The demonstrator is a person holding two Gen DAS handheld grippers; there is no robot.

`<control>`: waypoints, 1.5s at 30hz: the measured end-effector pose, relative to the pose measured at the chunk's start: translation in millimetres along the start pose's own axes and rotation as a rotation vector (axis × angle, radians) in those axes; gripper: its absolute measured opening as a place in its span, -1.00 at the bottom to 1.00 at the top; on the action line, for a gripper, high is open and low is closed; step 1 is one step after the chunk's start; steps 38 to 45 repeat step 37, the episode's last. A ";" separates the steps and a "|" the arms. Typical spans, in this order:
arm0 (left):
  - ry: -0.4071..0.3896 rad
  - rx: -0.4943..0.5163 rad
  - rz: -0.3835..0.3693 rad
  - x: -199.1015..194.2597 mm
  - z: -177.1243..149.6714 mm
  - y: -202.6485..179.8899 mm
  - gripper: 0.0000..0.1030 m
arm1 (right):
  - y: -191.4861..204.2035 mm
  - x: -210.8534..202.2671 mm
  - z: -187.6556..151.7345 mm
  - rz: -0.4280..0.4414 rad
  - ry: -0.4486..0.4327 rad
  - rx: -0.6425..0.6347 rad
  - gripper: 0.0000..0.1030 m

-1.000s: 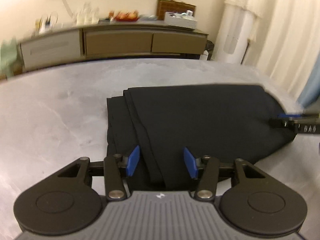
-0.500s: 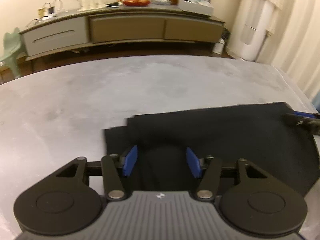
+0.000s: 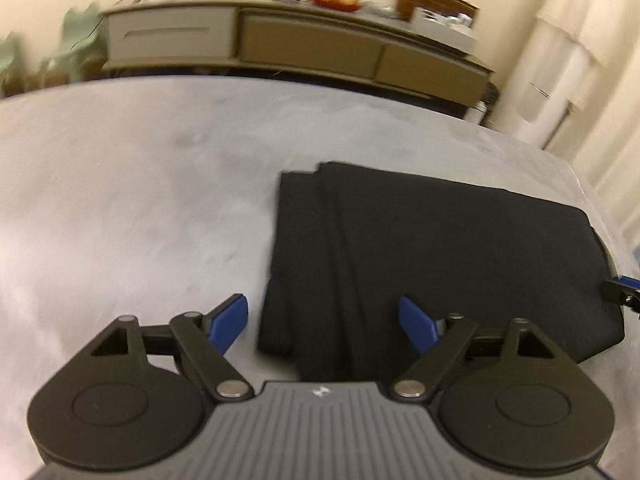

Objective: Fold clothes

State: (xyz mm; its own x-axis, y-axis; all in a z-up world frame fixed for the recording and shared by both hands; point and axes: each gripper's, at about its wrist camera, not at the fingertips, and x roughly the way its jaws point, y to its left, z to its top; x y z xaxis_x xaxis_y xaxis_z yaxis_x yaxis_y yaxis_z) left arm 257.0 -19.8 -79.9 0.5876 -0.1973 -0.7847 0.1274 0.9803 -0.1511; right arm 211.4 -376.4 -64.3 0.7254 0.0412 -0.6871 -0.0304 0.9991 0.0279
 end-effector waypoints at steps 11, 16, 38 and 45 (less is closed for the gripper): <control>-0.084 0.133 0.030 -82.6 -49.8 -68.0 1.00 | 47.4 -104.4 -39.1 0.031 -0.136 -0.076 0.83; -0.088 0.158 0.001 -91.7 -70.3 -97.0 1.00 | 51.6 -126.5 -59.0 0.036 -0.153 -0.063 0.86; -0.104 0.174 -0.034 -114.6 -130.2 -146.0 1.00 | 55.3 -126.3 -79.0 0.016 -0.146 -0.064 0.90; -0.104 0.174 -0.034 -114.6 -130.2 -146.0 1.00 | 55.3 -126.3 -79.0 0.016 -0.146 -0.064 0.90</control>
